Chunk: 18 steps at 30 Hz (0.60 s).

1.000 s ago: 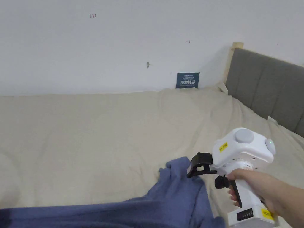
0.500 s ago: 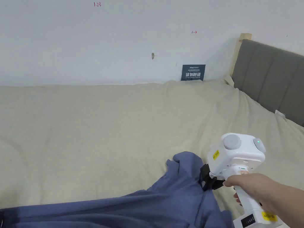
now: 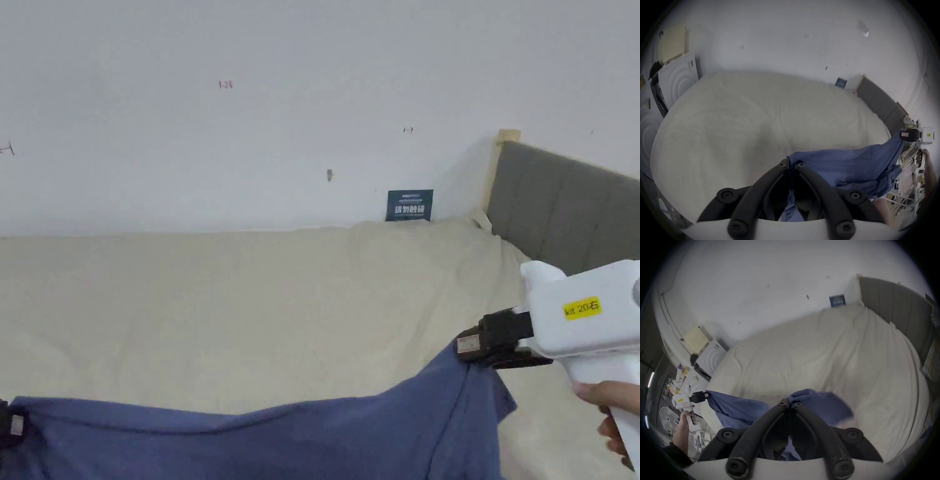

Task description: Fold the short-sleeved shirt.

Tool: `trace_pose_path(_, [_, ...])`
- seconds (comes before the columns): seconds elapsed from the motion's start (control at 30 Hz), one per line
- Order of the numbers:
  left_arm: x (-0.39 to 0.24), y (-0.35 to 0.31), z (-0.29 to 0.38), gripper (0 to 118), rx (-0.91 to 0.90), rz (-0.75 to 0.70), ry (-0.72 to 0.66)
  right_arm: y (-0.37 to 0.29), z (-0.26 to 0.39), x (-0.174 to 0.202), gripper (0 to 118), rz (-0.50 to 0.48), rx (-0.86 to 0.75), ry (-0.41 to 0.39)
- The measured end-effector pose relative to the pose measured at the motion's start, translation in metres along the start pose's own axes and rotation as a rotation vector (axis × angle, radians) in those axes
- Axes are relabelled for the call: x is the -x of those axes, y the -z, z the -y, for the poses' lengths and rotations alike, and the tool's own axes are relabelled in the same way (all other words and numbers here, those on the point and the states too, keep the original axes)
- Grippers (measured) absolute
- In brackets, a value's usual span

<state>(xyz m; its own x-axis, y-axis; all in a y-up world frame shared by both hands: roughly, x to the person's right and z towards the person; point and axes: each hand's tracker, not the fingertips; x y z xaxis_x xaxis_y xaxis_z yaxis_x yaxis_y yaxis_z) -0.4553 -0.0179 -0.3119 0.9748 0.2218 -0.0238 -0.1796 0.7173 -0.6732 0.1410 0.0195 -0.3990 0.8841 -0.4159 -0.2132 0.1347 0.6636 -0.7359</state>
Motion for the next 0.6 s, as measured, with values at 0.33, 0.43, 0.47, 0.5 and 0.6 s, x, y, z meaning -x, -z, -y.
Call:
trace_pose_path(0.33, [-0.033, -0.091, -0.125, 4, -0.226, -0.016, 0.145, -0.098, -0.108, 0.08, 0, -0.027, -0.236, -0.09])
trace_pose_path(0.43, [-0.043, -0.102, -0.167, 4, -0.269, -0.046, 0.155, -0.106, -0.146, 0.115, 0, -0.005, -0.3, -0.122])
trace_pose_path(0.47, [-0.045, -0.105, -0.183, 4, -0.294, -0.059, 0.166, -0.107, -0.163, 0.127, 0, 0.022, -0.318, -0.148])
trace_pose_path(0.5, [-0.048, -0.107, -0.197, 4, -0.323, -0.097, 0.186, -0.108, -0.179, 0.138, 0, 0.05, -0.337, -0.169])
trace_pose_path(0.6, [-0.062, -0.115, -0.231, 4, -0.375, -0.123, 0.188, -0.107, -0.225, 0.165, 0, 0.081, -0.384, -0.199])
